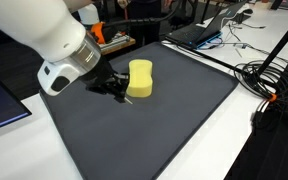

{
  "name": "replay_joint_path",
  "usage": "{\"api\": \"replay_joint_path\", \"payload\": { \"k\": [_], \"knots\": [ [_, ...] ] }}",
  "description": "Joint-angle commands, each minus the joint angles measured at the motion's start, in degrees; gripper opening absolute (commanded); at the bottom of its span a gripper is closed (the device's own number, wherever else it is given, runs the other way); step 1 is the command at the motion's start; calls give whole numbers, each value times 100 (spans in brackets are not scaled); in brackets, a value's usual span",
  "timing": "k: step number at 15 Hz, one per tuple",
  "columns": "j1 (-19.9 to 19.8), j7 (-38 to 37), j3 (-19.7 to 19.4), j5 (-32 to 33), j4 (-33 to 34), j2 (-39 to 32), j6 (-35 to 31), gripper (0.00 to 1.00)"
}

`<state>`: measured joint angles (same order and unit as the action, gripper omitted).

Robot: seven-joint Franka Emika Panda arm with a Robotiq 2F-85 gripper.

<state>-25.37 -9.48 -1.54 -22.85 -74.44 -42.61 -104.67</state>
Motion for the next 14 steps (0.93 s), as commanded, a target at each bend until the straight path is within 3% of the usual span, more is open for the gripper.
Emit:
{"api": "replay_joint_path", "payload": {
  "k": [1,14],
  "knots": [
    [-25,642,38,-198,-1389,883,-716,3],
    [127,2219,-475,-1809,-5114,2776,-2816,3]
  ]
}}
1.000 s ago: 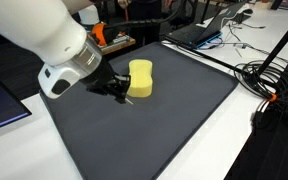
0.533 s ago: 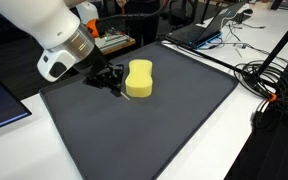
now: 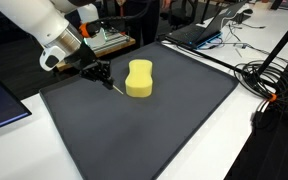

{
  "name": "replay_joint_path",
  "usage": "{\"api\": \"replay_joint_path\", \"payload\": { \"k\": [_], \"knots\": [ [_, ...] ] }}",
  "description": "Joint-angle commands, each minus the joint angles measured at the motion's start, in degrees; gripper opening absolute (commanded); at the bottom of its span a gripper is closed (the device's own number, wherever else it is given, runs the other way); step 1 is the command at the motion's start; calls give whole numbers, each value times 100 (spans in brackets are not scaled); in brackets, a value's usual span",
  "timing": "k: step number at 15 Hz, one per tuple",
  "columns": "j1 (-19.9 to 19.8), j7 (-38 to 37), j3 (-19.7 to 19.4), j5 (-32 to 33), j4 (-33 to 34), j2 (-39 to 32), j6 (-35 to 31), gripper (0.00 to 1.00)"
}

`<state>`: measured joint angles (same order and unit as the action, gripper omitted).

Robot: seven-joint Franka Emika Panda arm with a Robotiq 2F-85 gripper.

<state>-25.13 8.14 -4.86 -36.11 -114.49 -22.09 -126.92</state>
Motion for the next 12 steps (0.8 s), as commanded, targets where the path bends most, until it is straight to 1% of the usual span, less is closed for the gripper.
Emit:
{"api": "replay_joint_path", "payload": {
  "k": [1,4,7,9,12],
  "knots": [
    [110,614,-168,-649,-1417,898,-777,3],
    [158,1047,-286,-1211,-2188,1368,-1240,3],
    [261,1358,-463,-1430,-2855,1910,-1417,3],
    [362,1351,-591,-1367,-3248,2272,-1595,3],
    [539,1117,-736,-1057,-3852,2920,-1981,3]
  ]
}}
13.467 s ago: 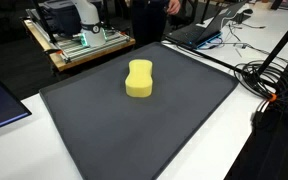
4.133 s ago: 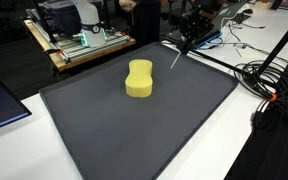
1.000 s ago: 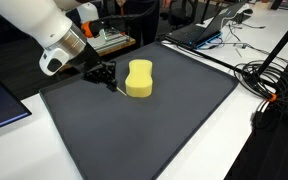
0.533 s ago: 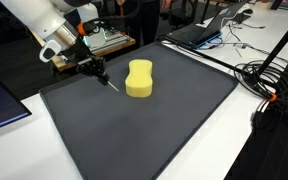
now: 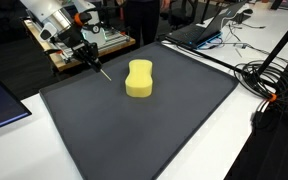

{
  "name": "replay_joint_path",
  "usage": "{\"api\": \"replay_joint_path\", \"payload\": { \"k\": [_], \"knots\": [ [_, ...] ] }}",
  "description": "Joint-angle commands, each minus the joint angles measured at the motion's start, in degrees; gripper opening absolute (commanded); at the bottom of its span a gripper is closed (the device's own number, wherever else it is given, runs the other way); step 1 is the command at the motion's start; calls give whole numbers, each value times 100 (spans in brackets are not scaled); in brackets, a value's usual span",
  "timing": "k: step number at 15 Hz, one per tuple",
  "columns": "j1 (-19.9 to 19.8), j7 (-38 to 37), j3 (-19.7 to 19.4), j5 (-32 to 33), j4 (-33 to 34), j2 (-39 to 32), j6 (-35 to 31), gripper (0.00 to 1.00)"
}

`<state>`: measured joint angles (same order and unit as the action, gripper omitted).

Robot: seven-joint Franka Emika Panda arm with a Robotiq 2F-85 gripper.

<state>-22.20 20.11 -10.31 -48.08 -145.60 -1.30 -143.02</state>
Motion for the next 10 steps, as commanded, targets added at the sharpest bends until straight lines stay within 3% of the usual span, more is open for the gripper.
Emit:
{"api": "replay_joint_path", "payload": {
  "k": [1,5,6,8,9,10],
  "knots": [
    [304,-187,-207,299,-946,1074,-484,3],
    [434,-1027,-79,1450,-1631,1961,-606,3],
    [471,-1244,-88,1756,-1175,1700,-423,3],
    [569,-1754,49,2391,-1235,2080,-393,3],
    [268,-1913,552,2603,-1201,2249,-219,3],
    [717,-1601,-145,2332,-1167,1868,-443,3]
  ]
}}
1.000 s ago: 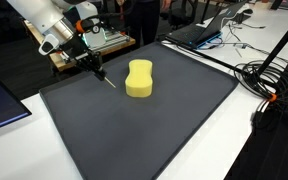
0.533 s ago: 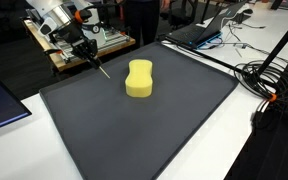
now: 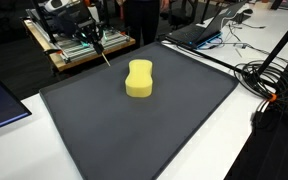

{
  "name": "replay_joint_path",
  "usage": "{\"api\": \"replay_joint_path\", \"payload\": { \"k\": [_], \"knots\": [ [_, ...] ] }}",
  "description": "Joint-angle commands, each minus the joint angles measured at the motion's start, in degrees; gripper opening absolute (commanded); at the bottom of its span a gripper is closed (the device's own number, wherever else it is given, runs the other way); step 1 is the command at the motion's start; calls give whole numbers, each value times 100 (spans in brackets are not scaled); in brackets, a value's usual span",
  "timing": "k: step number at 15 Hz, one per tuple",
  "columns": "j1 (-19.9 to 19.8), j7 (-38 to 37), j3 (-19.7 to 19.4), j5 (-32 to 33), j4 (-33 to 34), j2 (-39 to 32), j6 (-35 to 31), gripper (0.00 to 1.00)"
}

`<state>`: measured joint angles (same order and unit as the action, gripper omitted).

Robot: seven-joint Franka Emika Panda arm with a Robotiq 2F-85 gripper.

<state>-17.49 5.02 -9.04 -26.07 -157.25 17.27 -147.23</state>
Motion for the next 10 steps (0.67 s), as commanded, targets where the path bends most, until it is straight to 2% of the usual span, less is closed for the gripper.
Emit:
{"api": "replay_joint_path", "payload": {
  "k": [1,4,5,7,10],
  "knots": [
    [280,-226,-205,197,8,95,-15,12],
    [356,-185,-349,169,-5,59,-10,12],
    [352,-177,-371,166,-5,38,-11,3],
    [446,-339,-227,300,-5,61,24,3],
    [491,-782,58,870,0,220,199,3]
  ]
}}
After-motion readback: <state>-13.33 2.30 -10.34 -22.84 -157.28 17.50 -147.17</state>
